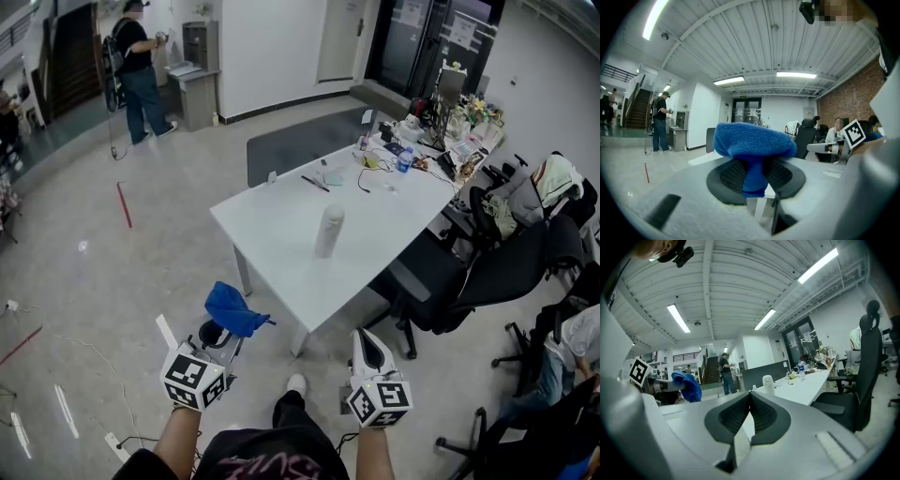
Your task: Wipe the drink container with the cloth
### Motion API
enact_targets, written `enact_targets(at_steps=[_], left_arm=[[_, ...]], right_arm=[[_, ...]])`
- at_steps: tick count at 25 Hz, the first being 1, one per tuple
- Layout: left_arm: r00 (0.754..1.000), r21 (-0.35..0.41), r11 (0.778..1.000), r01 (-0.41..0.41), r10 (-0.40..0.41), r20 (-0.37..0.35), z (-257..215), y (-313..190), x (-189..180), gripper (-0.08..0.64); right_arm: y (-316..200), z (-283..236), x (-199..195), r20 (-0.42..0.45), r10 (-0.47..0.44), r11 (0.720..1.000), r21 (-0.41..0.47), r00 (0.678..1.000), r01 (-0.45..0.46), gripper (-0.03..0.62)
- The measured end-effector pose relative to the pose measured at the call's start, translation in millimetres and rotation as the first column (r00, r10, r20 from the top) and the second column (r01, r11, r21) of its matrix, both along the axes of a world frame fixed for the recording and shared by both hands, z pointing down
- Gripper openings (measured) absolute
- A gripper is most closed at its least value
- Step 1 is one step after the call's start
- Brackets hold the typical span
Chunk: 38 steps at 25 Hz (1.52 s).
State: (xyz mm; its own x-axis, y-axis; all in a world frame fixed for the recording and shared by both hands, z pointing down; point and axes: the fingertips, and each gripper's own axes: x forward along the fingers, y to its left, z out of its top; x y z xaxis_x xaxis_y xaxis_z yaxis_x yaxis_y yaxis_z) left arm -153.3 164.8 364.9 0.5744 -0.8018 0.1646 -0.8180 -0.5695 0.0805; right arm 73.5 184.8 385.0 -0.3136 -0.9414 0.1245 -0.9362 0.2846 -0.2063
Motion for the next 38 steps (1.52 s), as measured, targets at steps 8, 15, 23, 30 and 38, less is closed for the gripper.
enact_targets(at_steps=[8, 15, 23, 30, 38], left_arm=[[1.000, -0.034, 0.999, -0.008, 0.009, 0.013, 19, -67, 25, 0.100], [0.999, -0.054, 0.999, 0.000, 0.002, 0.037, 22, -151, 50, 0.100], [0.997, -0.062, 0.998, 0.033, -0.028, 0.072, 21, -212, 66, 0.100], [0.998, -0.058, 0.998, 0.031, -0.028, 0.058, 11, -239, 73, 0.100], [0.998, -0.047, 0.999, -0.020, 0.022, 0.060, 11, -274, 87, 0.100]], right_arm=[[-66, 18, 26, 0.012, 0.011, 1.000, -0.030, 1.000, -0.011, -0.002], [-155, 20, 48, 0.021, -0.008, 0.999, -0.043, 1.000, 0.009, -0.002], [-234, 11, 63, 0.020, -0.058, 0.998, -0.039, 0.998, 0.059, -0.002], [-266, -2, 65, 0.014, -0.083, 0.996, -0.033, 0.996, 0.084, -0.002], [-297, -7, 68, 0.015, -0.069, 0.997, -0.022, 0.997, 0.069, 0.008]])
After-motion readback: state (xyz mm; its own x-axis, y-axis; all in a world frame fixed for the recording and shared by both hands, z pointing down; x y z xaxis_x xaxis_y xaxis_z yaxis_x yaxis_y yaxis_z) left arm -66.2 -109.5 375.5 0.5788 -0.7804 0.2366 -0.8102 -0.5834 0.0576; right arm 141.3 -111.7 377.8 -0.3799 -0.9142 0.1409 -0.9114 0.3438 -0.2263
